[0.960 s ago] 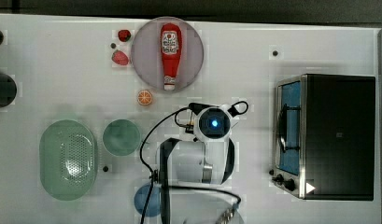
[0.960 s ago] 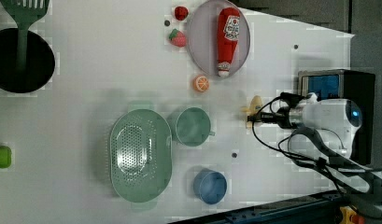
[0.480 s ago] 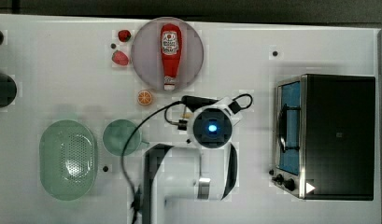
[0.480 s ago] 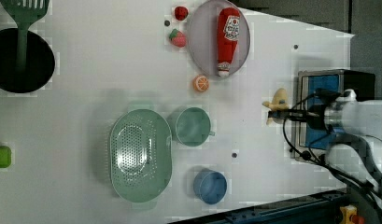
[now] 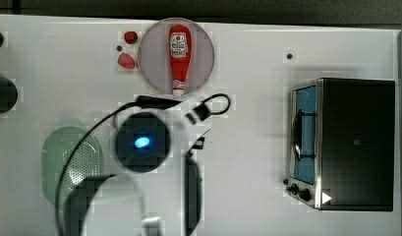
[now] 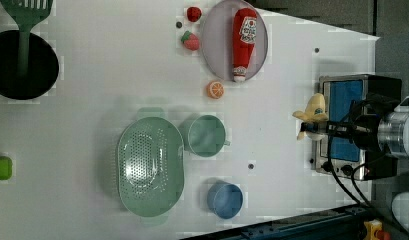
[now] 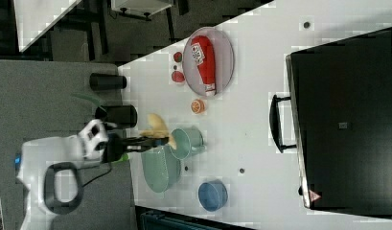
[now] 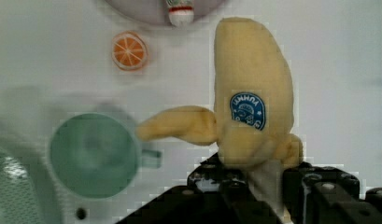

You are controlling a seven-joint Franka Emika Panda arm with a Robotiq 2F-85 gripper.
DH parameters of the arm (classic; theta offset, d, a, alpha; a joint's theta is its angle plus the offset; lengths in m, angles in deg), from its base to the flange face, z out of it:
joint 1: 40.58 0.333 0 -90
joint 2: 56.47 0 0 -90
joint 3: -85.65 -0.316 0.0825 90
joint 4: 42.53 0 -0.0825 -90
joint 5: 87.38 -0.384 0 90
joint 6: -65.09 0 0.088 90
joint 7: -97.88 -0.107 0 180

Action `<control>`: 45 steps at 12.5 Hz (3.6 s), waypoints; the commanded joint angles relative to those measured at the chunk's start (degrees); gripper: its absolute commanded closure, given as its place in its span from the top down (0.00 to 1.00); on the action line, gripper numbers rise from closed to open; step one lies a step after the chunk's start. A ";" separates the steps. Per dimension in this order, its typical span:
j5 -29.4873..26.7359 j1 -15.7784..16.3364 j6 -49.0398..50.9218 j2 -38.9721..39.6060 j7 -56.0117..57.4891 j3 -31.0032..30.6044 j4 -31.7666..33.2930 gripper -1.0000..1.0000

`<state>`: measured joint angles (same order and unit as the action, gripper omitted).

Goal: Pick Banana and place it in mug.

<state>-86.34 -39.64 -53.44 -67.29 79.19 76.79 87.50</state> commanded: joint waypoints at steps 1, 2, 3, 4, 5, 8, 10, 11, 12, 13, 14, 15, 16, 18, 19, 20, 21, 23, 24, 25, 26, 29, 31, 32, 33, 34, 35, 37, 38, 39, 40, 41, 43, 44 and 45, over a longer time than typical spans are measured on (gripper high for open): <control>-2.20 0.67 3.55 -0.43 -11.76 -4.85 -1.43 0.30; -3.33 0.80 3.79 -0.27 -14.87 -6.41 -1.38 0.30; -4.47 0.90 3.84 0.17 -17.53 -8.01 -1.14 0.30; -5.36 0.95 3.72 0.92 -20.22 -9.60 -0.96 0.30; -5.95 0.97 3.67 1.95 -23.31 -10.98 -0.84 0.30; -6.79 1.01 -0.44 6.41 -30.93 -13.96 -0.54 0.30; -6.78 1.02 -5.58 9.94 -31.36 -15.23 0.46 0.30; -6.78 1.03 -8.48 11.61 -31.36 -15.53 1.16 0.30; -6.79 1.03 -10.84 12.92 -31.38 -15.61 1.94 0.34; -6.78 1.02 -12.79 13.89 -31.42 -15.55 2.72 0.44; -6.79 1.03 -13.77 14.63 -31.42 -15.60 3.53 0.55; -6.79 1.02 -14.70 15.07 -31.42 -15.57 4.04 0.66; -6.79 1.02 -14.73 15.34 -31.42 -15.52 4.38 0.78; -6.79 1.01 -14.74 15.38 -31.42 -15.52 4.49 1.00; -6.79 1.01 -14.72 15.38 -31.42 -15.54 4.49 1.00; -6.79 0.98 -14.85 15.31 -31.42 -15.43 4.33 1.00; -6.79 0.85 -15.18 15.08 -31.42 -15.17 3.90 1.00; -6.79 0.22 -15.14 13.91 -31.42 -13.49 2.55 1.00; -6.79 -0.22 -14.99 12.88 -31.42 -11.89 1.75 1.00; -6.79 -0.68 -14.34 11.65 -31.41 -9.80 0.93 1.00; -6.78 -1.12 -13.26 10.25 -31.40 -7.45 -0.03 1.00; -6.14 -2.58 -7.10 5.45 -30.78 0.69 -4.30 1.00; -4.98 -3.11 -0.90 2.45 -27.94 5.83 -8.30 1.00; -4.94 -3.19 3.58 1.17 -27.65 7.92 -10.60 1.00; -4.94 -3.21 8.68 0.16 -27.65 9.58 -13.04 1.00; -4.92 -3.20 12.79 -0.39 -27.65 10.72 -15.87 1.00; -4.32 -3.20 15.74 -0.39 -27.65 11.32 -18.76 1.00; -1.18 -3.20 22.61 -0.23 -27.65 11.55 -22.86 1.00; -0.72 -3.18 25.09 -0.32 -27.66 11.51 -24.10 1.00; -0.71 -3.18 26.49 -0.39 -27.66 11.49 -24.77 1.00; -0.62 -3.24 27.20 -0.46 -27.66 11.72 -24.84 1.00; -0.63 -3.28 27.07 -0.47 -27.66 12.14 -24.87 1.00; -0.63 -3.26 27.00 -0.41 -27.66 12.26 -24.81 1.00; -0.63 -3.23 27.00 -0.29 -27.66 12.25 -24.75 1.00; -0.63 -3.22 27.01 -0.22 -27.66 12.25 -24.60 1.00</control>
<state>-86.65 -42.25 -26.12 -68.43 50.75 89.29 62.21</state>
